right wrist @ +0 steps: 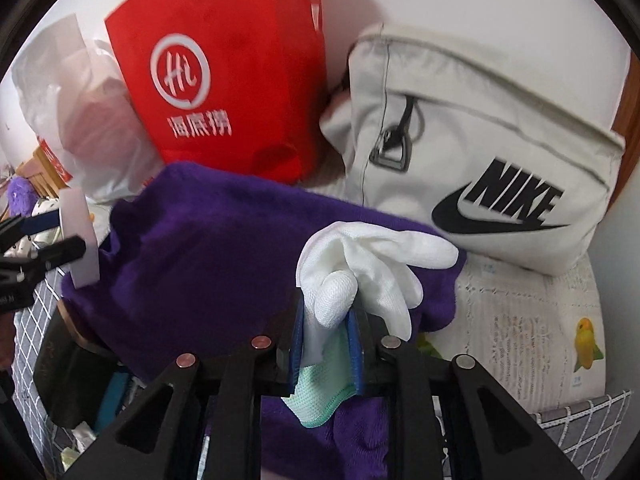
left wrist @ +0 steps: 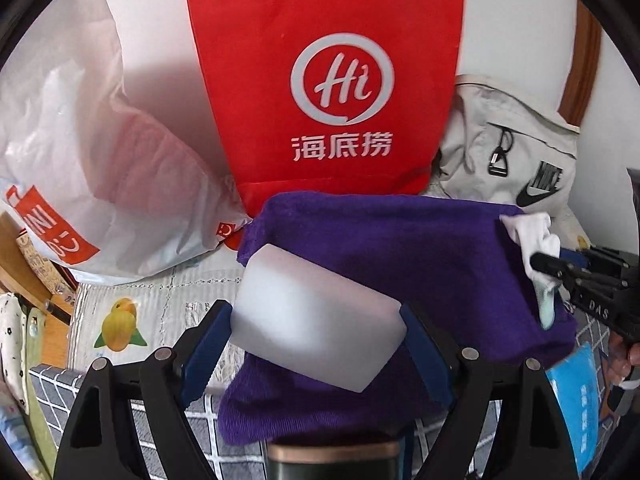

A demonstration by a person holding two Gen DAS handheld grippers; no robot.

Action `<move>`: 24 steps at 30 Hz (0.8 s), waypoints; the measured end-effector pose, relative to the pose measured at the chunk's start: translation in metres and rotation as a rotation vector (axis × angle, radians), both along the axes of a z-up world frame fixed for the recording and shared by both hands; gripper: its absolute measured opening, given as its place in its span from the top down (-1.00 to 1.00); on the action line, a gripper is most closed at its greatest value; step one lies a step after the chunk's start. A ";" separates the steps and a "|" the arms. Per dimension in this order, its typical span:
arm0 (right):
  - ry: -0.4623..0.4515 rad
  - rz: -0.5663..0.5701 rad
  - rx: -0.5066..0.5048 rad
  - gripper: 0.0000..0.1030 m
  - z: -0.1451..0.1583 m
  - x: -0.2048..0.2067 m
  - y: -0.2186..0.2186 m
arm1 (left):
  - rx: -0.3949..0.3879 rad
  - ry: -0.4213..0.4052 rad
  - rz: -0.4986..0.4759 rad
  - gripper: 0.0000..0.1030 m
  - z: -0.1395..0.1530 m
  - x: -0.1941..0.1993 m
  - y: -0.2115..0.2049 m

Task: Organize soft objects
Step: 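Carry the glove and foam block over the purple towel with both tools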

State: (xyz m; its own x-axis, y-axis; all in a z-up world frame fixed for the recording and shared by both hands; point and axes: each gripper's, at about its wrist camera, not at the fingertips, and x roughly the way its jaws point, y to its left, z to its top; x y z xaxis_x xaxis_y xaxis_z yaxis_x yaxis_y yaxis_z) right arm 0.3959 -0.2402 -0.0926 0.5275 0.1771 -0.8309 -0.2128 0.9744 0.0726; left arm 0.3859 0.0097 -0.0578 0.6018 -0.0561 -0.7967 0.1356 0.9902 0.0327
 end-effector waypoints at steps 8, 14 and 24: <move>0.062 0.018 -0.029 0.43 -0.020 0.011 -0.001 | -0.023 0.031 -0.010 -0.63 -0.012 0.026 -0.007; 0.066 0.027 -0.047 -0.17 -0.018 0.009 0.000 | -0.028 0.055 -0.016 -0.63 -0.017 0.047 -0.015; 0.127 -0.005 0.027 -0.30 -0.019 0.017 -0.015 | -0.002 0.086 -0.018 -0.66 -0.027 0.067 -0.022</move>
